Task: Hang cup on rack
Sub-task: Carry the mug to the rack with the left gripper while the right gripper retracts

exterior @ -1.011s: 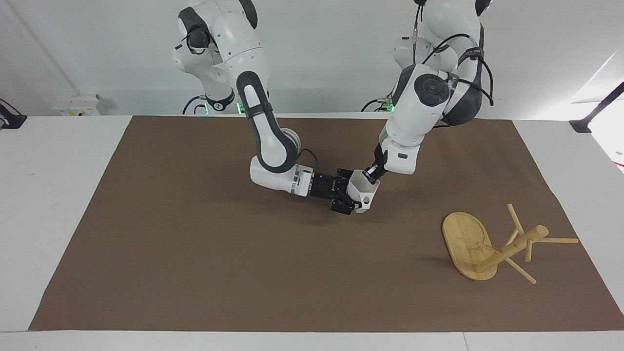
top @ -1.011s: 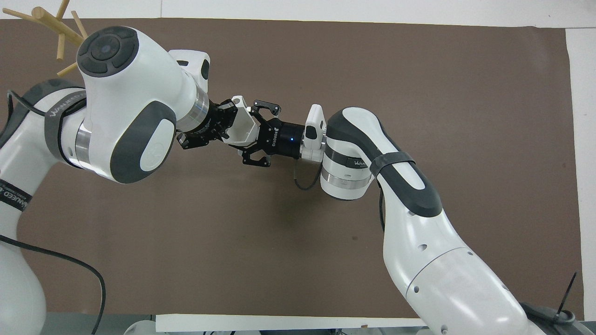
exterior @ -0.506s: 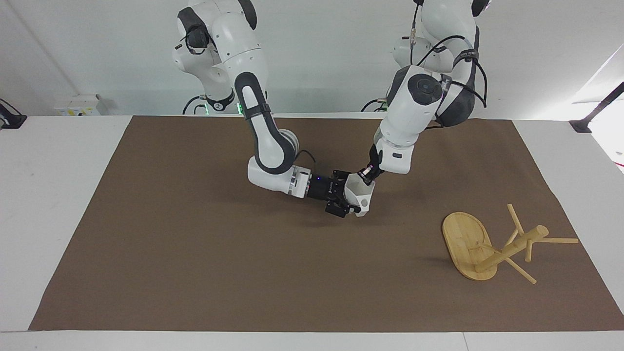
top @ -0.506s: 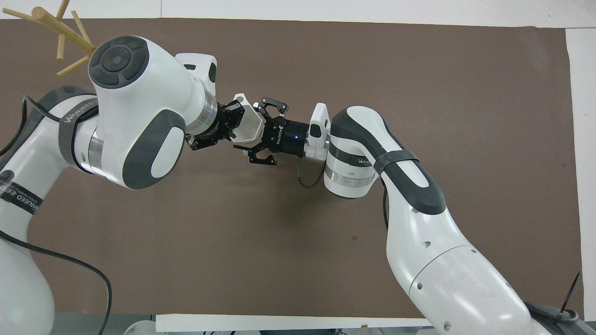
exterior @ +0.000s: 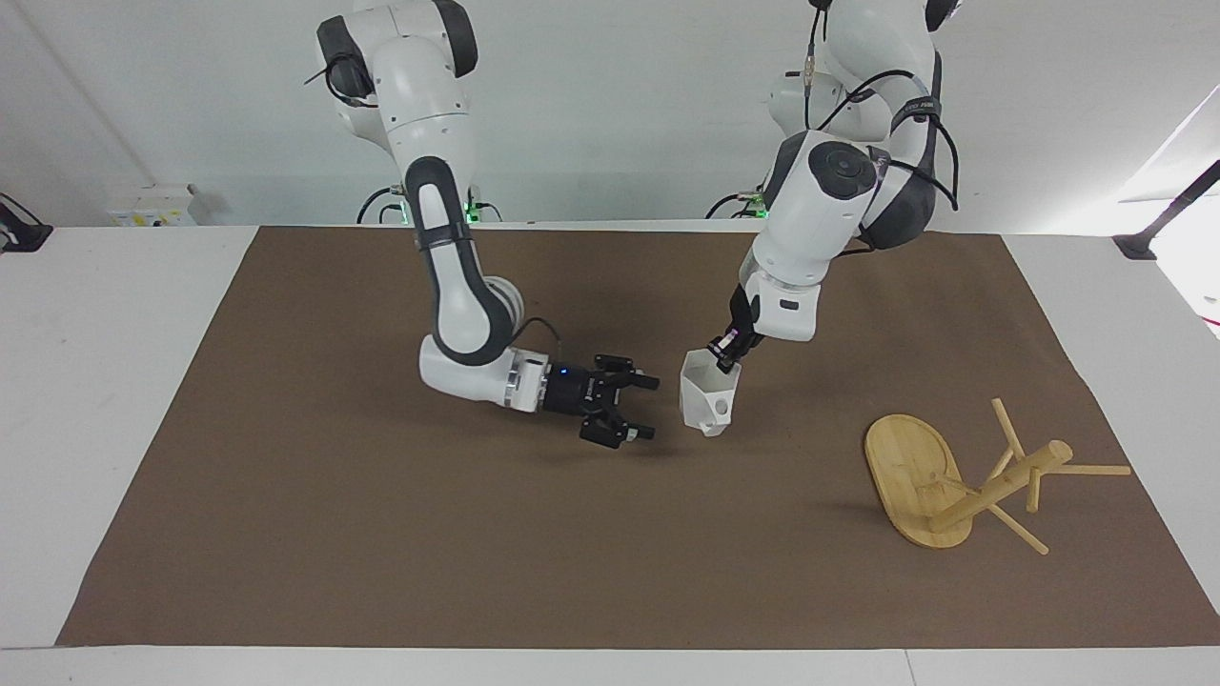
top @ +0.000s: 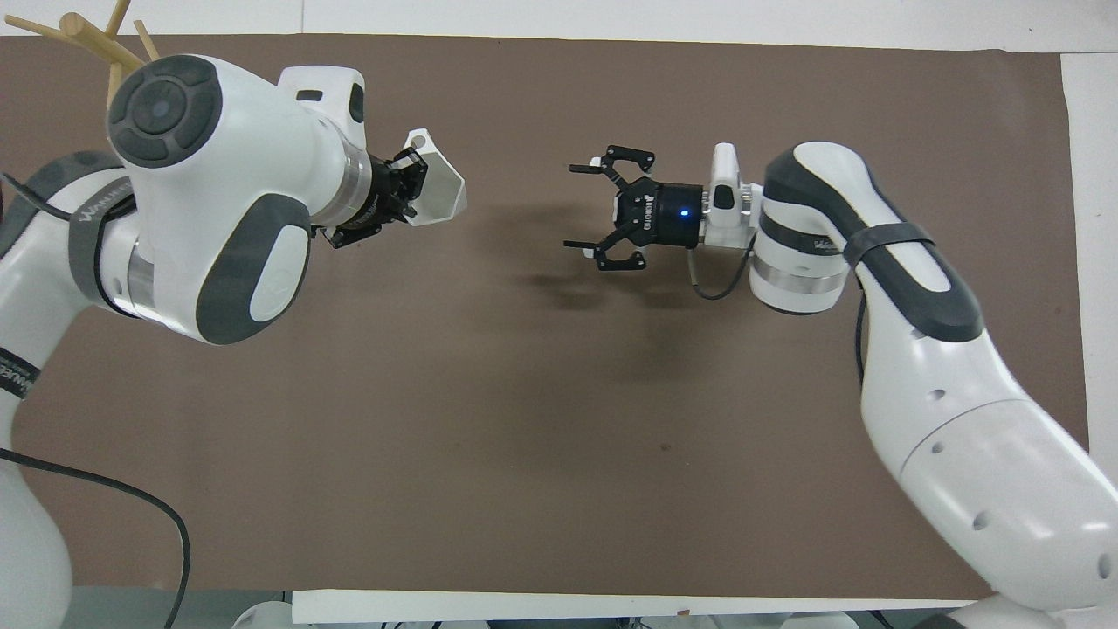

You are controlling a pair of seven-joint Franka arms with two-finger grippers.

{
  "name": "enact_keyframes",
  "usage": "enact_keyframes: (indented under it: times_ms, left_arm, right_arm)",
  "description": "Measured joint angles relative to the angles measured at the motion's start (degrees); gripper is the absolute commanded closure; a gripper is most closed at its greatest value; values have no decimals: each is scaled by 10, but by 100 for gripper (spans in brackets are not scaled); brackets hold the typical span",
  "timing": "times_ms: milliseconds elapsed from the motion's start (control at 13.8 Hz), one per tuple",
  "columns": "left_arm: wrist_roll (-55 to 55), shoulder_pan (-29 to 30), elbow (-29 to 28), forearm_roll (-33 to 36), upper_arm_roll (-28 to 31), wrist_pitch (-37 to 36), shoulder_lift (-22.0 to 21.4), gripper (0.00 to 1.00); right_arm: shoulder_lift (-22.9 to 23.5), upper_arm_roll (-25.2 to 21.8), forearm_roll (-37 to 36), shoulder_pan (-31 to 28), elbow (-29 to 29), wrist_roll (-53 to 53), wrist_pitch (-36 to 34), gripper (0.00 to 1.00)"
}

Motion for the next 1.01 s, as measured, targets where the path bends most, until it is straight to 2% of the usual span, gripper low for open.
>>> enact_keyframes:
  times_ms: [144, 361, 506, 794, 1011]
  left_arm:
    - [0, 27, -45, 7, 1, 83, -34, 100]
    - [2, 61, -193, 9, 1, 302, -102, 100]
    - [6, 76, -264, 9, 1, 396, -121, 100]
    - [48, 83, -289, 10, 0, 435, -111, 100]
    - [164, 120, -288, 10, 0, 430, -97, 100]
  right_arm:
    - [-3, -1, -102, -77, 3, 5, -65, 0]
    - [-20, -1, -260, -173, 30, 55, -135, 0]
    - [-58, -1, -379, -217, 53, 129, -153, 0]
    - [-193, 2, -580, -234, 68, 349, -169, 0]
    - [-276, 13, -669, -223, 67, 566, -172, 0]
